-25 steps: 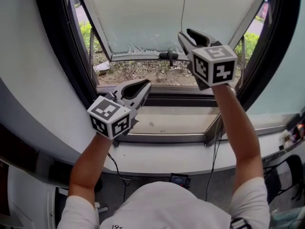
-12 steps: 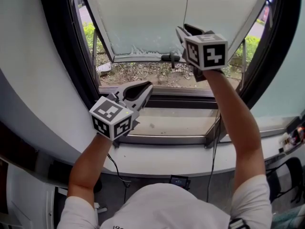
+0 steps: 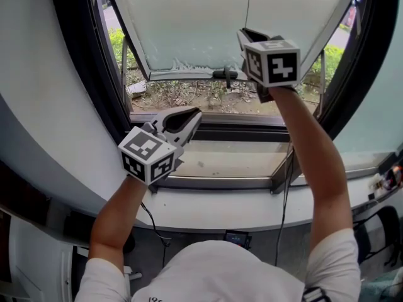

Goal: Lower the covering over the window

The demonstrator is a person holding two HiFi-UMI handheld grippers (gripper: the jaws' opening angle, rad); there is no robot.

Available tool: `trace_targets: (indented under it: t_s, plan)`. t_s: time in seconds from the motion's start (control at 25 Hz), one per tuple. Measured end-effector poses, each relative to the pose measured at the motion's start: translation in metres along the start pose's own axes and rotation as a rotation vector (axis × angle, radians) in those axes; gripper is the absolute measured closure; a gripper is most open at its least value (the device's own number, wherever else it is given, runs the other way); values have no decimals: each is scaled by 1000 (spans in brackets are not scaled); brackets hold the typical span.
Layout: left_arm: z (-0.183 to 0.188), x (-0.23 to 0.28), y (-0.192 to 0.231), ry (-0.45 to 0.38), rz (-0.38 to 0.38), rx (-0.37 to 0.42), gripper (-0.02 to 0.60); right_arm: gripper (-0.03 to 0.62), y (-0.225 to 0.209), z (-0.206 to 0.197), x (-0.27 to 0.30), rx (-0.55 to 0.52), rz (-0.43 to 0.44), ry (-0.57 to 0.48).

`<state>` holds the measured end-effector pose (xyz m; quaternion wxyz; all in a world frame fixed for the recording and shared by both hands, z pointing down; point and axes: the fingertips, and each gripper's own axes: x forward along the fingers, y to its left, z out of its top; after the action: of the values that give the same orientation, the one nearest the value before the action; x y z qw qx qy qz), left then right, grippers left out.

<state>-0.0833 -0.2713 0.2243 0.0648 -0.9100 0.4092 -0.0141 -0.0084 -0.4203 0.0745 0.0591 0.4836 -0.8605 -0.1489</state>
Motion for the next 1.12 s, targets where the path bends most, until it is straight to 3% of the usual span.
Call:
trace_targets:
  t_s: [0.56, 0.8, 1.12]
  plan:
    - [-12, -2, -1, 9, -4, -14, 558, 572, 25, 1, -13, -466, -63, -13]
    - [-16, -4, -3, 17, -12, -11, 558, 572, 33, 2, -17, -665, -69, 53]
    - [-10, -5, 3, 7, 3, -1, 558, 572, 28, -6, -25, -830, -81, 126]
